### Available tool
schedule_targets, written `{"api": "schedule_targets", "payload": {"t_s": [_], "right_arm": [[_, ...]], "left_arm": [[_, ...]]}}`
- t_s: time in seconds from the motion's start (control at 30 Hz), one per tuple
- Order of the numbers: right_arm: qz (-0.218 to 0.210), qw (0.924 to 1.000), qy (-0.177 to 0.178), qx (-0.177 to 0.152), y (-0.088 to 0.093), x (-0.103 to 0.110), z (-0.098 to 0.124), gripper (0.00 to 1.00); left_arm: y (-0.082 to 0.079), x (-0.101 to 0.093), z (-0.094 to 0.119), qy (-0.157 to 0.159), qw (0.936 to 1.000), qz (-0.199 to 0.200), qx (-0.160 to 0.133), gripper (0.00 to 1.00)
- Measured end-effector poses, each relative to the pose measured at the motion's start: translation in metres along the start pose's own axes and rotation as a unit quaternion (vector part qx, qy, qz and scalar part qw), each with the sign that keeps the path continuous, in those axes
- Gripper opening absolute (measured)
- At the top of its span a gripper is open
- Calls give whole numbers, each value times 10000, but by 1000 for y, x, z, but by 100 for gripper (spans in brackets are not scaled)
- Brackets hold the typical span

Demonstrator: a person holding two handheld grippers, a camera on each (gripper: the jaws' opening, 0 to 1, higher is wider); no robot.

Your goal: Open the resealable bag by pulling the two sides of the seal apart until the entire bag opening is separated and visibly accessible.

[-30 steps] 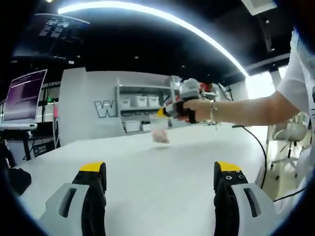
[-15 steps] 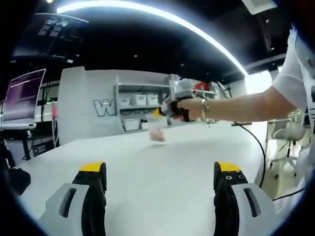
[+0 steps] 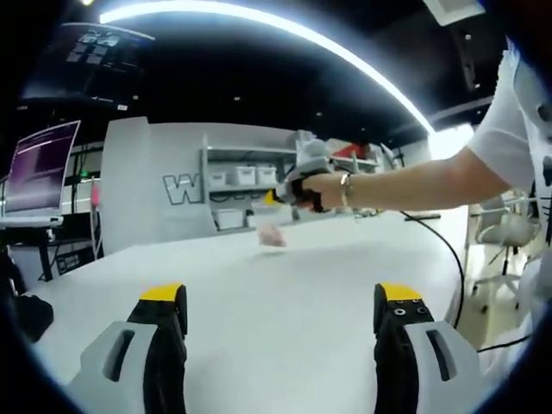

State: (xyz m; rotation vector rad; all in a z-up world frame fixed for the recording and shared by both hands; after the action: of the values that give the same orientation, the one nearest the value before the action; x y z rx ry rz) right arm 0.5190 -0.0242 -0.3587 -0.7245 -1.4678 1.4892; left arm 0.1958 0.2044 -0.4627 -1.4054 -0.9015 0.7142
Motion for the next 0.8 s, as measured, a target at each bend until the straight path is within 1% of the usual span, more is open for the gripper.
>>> {"api": "schedule_targets", "payload": {"t_s": [0.33, 0.8], "right_arm": [[53, 10000, 46, 48, 0, -2, -15, 0], [311, 9991, 255, 156, -8, -15, -37, 0]], "left_arm": [[0, -1, 0, 44, 10000, 2, -3, 87], [0, -1, 1, 73, 10000, 53, -9, 86]]}}
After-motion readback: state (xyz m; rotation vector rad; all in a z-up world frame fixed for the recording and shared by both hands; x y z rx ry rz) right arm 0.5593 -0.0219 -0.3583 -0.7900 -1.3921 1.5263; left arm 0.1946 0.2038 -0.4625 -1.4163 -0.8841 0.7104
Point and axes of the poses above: the point that each gripper's makers call its tool centre point, and the gripper's own axes: z roughly backward along the fingers, x roughly to its left, y roughly out of its underside, the point moved 9 cm from there along z, roughly backward along the fingers, and after that the axes turned 2 degrees about y, right-handed, at the moved point
